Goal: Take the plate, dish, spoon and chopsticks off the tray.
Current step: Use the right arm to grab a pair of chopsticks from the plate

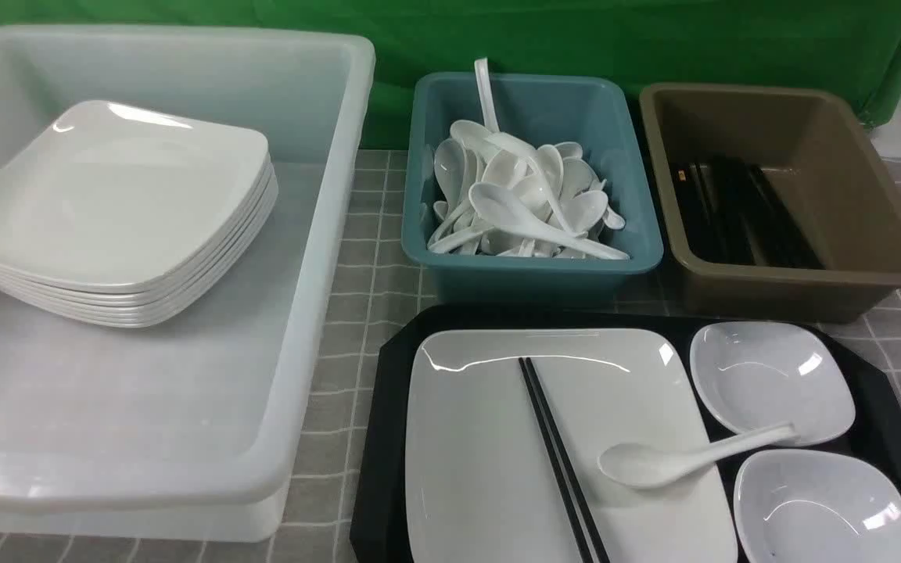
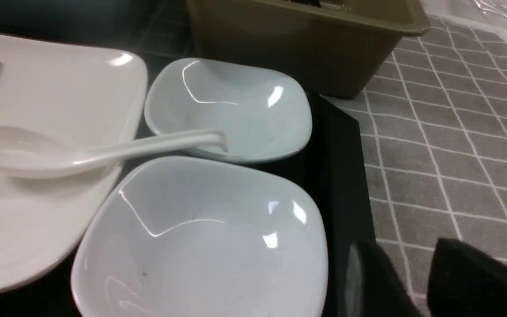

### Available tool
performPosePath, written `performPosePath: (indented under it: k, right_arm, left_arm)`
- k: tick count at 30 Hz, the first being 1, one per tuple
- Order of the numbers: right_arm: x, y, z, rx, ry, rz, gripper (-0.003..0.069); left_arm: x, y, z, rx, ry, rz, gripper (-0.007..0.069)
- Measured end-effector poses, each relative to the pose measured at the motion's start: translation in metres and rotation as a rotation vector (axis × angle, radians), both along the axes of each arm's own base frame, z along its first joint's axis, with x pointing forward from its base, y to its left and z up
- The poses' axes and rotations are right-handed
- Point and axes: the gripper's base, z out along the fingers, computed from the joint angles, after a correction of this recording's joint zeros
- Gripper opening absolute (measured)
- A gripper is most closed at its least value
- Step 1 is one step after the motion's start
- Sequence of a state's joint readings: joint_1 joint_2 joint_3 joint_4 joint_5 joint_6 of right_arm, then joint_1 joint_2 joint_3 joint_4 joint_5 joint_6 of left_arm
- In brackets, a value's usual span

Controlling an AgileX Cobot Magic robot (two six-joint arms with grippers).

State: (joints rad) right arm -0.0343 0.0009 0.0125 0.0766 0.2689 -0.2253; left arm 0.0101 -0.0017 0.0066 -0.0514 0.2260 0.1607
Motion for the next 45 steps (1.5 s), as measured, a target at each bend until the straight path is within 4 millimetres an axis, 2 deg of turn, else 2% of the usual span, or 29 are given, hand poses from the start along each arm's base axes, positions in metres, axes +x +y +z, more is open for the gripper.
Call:
performPosePath:
  k: [17,21,24,29,33,37,41,43,45]
  right_arm:
    - [0.000,0.000,0.000,0.000,0.000,0.000,0.0238]
    - [0.000,0.000,0.000,0.000,0.000,0.000,0.0238]
    - [0.000,0.000,0.000,0.000,0.000,0.000,0.0238]
    - [0.000,0.000,0.000,0.000,0.000,0.000,0.0238]
    - [0.000,0.000,0.000,0.000,0.000,0.000,0.0238]
    - [0.000,0.000,0.001,0.003,-0.010,-0.001,0.0238]
    - [0.003,0.003,0.013,0.282,-0.145,-0.043,0.0238]
    - [0.005,0.002,0.026,0.657,-0.270,-0.102,0.0238]
    - [0.005,-0.001,0.032,0.913,-0.339,-0.141,0.0238]
  left_arm:
    - [0.000,0.001,0.001,0.044,-0.012,0.003,0.0003]
    - [0.001,0.001,0.009,0.106,-0.097,0.006,0.0003]
    - [0.001,0.001,0.018,0.017,-0.199,0.010,0.0003]
    - [-0.002,0.007,0.035,-0.444,-0.395,0.049,0.0003]
    - [-0.003,0.008,0.037,-0.525,-0.427,0.053,0.0003]
    - [-0.004,0.008,0.041,-0.461,-0.466,0.047,0.0003]
    - [-0.006,0.009,0.046,-0.597,-0.526,0.031,0.0003]
    - [-0.008,0.010,0.051,-0.721,-0.595,0.005,0.0003]
    - [-0.013,0.012,0.059,-0.767,-0.696,-0.025,0.0003]
